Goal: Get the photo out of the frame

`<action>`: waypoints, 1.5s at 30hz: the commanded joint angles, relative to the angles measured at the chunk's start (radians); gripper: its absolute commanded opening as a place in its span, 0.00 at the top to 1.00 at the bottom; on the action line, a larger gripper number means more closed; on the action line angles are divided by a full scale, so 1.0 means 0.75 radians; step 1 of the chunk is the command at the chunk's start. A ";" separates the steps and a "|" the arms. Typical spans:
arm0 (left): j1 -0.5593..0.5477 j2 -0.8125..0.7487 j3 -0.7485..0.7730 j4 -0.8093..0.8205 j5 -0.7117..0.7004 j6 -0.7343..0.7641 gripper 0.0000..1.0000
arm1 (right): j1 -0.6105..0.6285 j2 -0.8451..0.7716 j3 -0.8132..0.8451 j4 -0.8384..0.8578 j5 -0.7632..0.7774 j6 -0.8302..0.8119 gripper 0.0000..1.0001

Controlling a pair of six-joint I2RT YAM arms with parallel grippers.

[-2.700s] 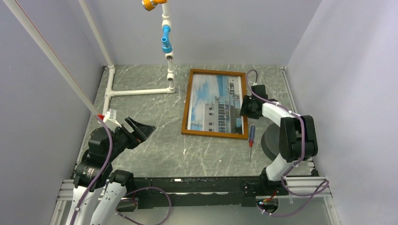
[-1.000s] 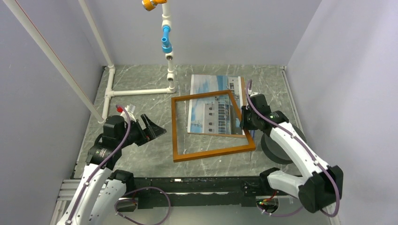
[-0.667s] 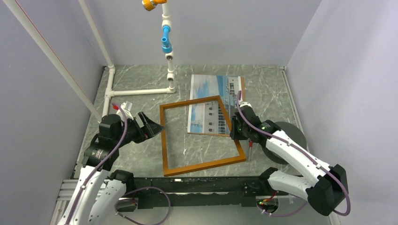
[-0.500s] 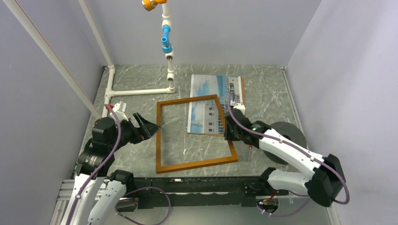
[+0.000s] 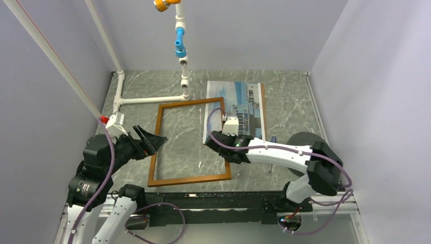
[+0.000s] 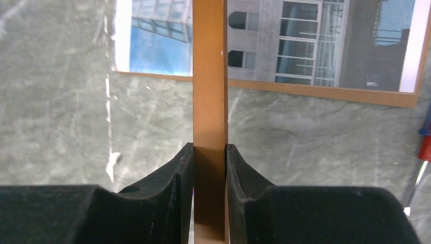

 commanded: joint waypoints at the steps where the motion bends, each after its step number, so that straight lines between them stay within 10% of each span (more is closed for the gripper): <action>1: -0.001 0.001 0.090 -0.007 0.050 -0.017 0.08 | 0.075 0.152 0.212 -0.084 0.245 0.232 1.00; 32: -0.001 -0.056 0.110 -0.089 -0.034 0.016 0.08 | 0.211 0.753 0.658 0.413 -0.053 0.058 0.99; 35: -0.001 -0.059 0.117 -0.099 -0.055 0.025 0.08 | 0.212 0.750 0.625 0.535 -0.144 -0.002 0.87; 40: -0.001 -0.065 0.116 -0.106 -0.095 0.037 0.07 | 0.208 0.661 0.580 0.564 -0.165 -0.139 0.40; 45: -0.001 -0.055 0.047 -0.050 -0.077 0.030 0.07 | 0.202 0.439 0.384 0.574 -0.152 -0.240 0.28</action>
